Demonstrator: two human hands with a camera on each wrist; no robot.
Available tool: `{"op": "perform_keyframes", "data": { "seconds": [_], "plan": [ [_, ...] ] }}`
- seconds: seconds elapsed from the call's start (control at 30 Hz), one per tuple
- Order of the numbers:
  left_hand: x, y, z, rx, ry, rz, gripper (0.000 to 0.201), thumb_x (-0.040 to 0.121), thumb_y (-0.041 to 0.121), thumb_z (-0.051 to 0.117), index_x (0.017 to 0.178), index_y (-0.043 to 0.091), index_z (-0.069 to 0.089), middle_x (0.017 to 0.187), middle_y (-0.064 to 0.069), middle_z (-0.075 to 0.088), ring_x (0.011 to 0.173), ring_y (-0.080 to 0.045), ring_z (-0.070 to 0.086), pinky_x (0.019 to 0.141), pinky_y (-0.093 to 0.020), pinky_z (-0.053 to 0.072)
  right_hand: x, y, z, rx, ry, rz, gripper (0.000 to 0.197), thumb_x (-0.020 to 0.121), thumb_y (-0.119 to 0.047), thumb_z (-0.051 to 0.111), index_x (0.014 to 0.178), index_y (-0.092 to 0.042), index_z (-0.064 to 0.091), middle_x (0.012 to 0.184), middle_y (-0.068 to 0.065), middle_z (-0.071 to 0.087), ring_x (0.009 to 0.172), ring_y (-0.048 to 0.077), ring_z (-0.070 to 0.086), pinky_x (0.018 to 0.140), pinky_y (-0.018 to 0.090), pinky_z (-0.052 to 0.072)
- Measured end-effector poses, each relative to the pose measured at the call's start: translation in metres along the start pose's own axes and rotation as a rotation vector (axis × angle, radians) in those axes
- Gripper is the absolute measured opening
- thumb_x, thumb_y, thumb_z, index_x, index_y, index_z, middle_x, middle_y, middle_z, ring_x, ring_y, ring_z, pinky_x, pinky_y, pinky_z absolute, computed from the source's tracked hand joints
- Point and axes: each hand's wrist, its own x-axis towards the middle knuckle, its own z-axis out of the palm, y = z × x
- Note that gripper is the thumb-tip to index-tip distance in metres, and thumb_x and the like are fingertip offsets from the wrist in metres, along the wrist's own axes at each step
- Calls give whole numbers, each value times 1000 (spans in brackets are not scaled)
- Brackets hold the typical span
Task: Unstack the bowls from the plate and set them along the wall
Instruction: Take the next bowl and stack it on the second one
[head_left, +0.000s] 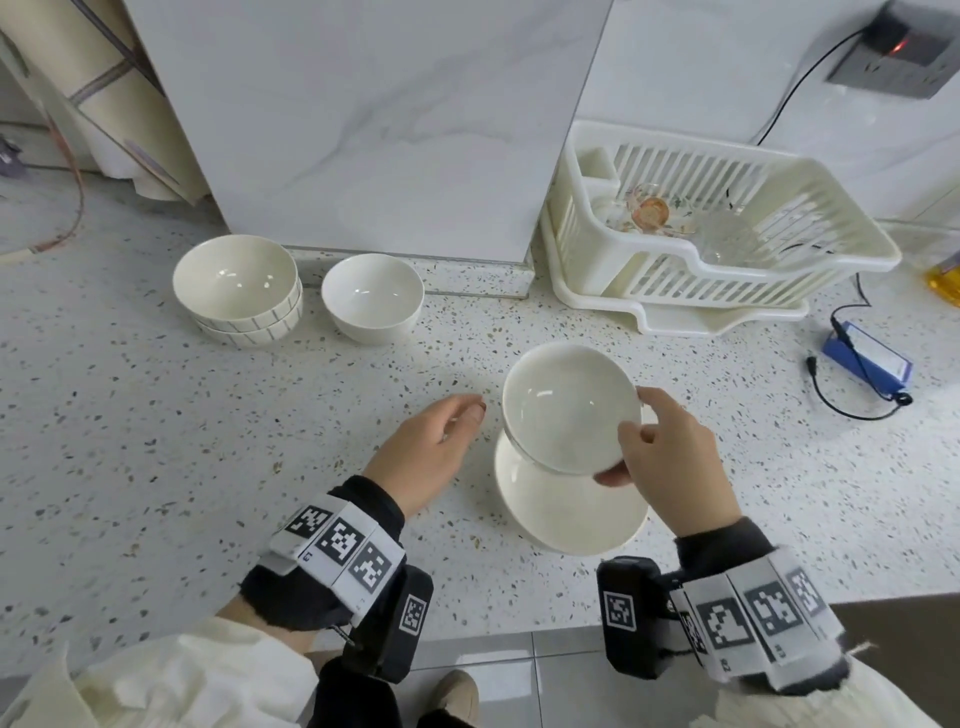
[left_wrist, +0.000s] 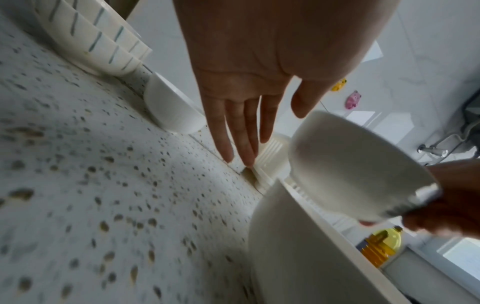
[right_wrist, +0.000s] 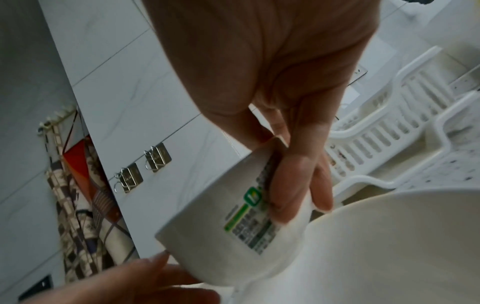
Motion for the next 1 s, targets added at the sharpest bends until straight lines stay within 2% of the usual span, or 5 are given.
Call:
{"op": "perform_keyframes", "data": {
  "seconds": [0.1, 0.43, 0.63, 0.83, 1.0],
  "plan": [
    [6, -7, -21, -61, 56, 6, 43, 94, 38, 33, 132, 22, 44, 135, 2, 52, 119, -9, 48, 96, -25, 37, 12, -25, 16, 114, 17, 6, 28, 85, -7, 42, 108, -6, 58, 60, 10, 70, 44, -4, 63, 45, 1, 40],
    [41, -53, -106, -178, 212, -77, 60, 88, 49, 37, 141, 23, 24, 150, 1, 28, 135, -10, 29, 106, -28, 26, 76, -117, 105, 241, -106, 60, 32, 84, -3, 42, 110, 1, 60, 80, 26, 71, 63, 37, 71, 70, 47, 59],
    [69, -67, -124, -266, 144, -98, 62, 88, 52, 34, 139, 18, 28, 150, 1, 30, 136, -10, 27, 110, -30, 23, 111, -147, 131, 123, -74, 28, 25, 85, -7, 40, 103, -4, 58, 66, 16, 69, 46, 10, 65, 60, 30, 59],
    [82, -65, -136, -396, 112, -57, 49, 93, 40, 34, 140, 26, 28, 126, 19, 37, 118, 5, 31, 99, -19, 23, 125, -154, 153, 63, -72, 19, 27, 86, -5, 38, 105, -1, 57, 71, 19, 70, 45, 12, 63, 38, 11, 47],
    [95, -76, -136, -358, 105, -72, 47, 94, 35, 35, 140, 25, 29, 142, 8, 42, 129, -3, 35, 107, -27, 29, 129, -153, 162, 15, -78, 38, 27, 87, -6, 36, 103, 1, 57, 76, 22, 71, 51, 18, 62, 31, 4, 32]
  ]
}}
